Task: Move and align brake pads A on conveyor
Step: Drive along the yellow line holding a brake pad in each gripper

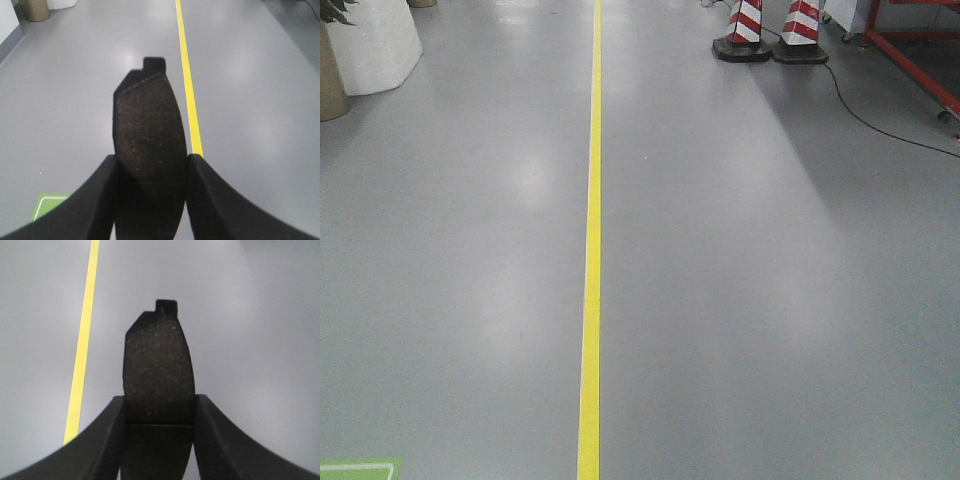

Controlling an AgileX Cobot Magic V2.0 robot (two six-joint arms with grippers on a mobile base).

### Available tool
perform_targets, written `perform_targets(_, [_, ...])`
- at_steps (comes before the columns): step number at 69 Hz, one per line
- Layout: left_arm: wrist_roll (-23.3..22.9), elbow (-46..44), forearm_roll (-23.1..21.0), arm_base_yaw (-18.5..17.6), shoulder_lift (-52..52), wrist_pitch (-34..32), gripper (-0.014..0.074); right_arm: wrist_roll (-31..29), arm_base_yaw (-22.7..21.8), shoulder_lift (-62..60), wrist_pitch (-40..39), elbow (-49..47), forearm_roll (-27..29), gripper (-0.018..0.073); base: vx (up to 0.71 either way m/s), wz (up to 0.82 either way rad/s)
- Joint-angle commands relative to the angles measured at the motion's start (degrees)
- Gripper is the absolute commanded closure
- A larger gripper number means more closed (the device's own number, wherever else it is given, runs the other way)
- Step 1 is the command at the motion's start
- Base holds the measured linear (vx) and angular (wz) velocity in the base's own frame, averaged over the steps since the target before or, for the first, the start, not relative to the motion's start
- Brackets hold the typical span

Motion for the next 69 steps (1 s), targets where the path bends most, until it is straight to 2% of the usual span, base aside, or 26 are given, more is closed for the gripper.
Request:
perform_targets(1, [-0.09, -1.49, 0.29, -0.08, 0.90, -5.22, 0.0603, -0.06, -0.39, 0.34, -4.26, -1.62, -0.82, 0.0564, 0.56, -0.04])
perform_targets(69, [-0.09, -1.49, 0.29, -0.08, 0.90, -5.22, 0.0603, -0.06, -0.39, 0.34, -4.26, -1.62, -0.82, 0.0564, 0.68, 0.05])
